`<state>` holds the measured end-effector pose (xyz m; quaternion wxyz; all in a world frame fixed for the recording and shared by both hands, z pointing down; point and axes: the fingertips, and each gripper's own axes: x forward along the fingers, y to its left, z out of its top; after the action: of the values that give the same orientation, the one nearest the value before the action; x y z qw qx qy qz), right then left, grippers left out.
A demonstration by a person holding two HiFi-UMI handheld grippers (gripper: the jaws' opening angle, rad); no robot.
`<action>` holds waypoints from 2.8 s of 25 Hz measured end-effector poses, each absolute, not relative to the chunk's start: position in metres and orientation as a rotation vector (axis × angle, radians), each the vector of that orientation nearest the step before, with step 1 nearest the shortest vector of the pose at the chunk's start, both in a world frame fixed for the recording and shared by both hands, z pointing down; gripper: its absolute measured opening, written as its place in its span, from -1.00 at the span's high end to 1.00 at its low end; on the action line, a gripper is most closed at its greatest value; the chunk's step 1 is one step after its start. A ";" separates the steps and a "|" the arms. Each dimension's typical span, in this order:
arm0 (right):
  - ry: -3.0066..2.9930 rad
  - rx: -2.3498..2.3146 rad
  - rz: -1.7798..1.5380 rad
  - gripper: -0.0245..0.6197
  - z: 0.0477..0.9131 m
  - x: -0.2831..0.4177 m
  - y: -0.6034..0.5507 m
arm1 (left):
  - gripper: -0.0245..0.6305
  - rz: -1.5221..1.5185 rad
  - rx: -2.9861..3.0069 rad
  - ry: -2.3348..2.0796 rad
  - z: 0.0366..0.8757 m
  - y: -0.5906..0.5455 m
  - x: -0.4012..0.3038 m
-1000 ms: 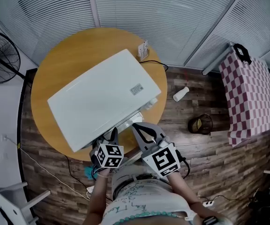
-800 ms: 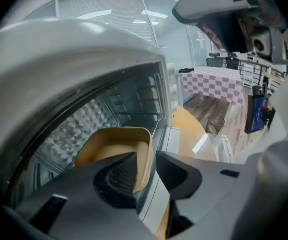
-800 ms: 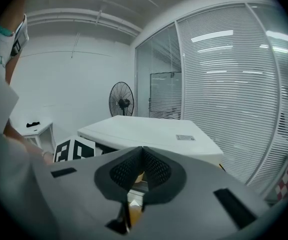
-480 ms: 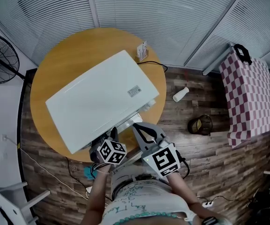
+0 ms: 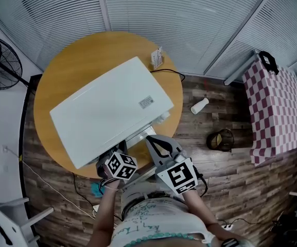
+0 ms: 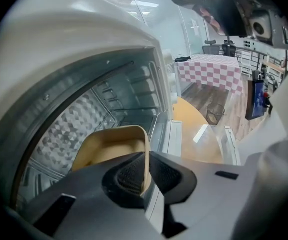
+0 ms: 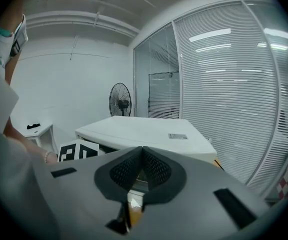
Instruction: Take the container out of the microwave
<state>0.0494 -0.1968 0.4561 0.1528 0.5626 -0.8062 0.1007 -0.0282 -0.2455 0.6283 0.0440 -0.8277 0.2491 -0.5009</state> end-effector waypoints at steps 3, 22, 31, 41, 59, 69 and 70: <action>-2.326 1.601 0.285 0.94 0.456 0.050 -0.198 | 0.83 -1.551 -2.522 0.770 0.629 -0.244 -0.028; -2.422 1.490 0.249 0.94 0.452 0.062 -0.190 | 0.83 -1.624 -2.466 0.881 0.626 -0.223 -0.025; -2.478 1.401 0.224 0.94 0.452 0.070 -0.181 | 0.83 -1.634 -2.462 0.982 0.623 -0.207 -0.019; -2.553 1.267 0.194 0.94 0.449 0.074 -0.170 | 0.83 -1.639 -2.465 1.130 0.616 -0.187 -0.013; -2.654 1.033 0.162 0.94 0.452 0.060 -0.150 | 0.83 -1.649 -2.442 1.361 0.608 -0.148 -0.016; -2.659 0.936 0.136 0.94 0.452 0.043 -0.145 | 0.83 -1.626 -2.451 1.443 0.605 -0.136 -0.023; -2.659 0.937 0.133 0.94 0.452 0.042 -0.144 | 0.83 -1.623 -2.454 1.441 0.604 -0.135 -0.022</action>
<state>0.0425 -0.1440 0.4520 0.1590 0.3277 -0.9301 0.0467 -0.0223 -0.1351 0.6043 -0.0673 -0.7473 0.4389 -0.4944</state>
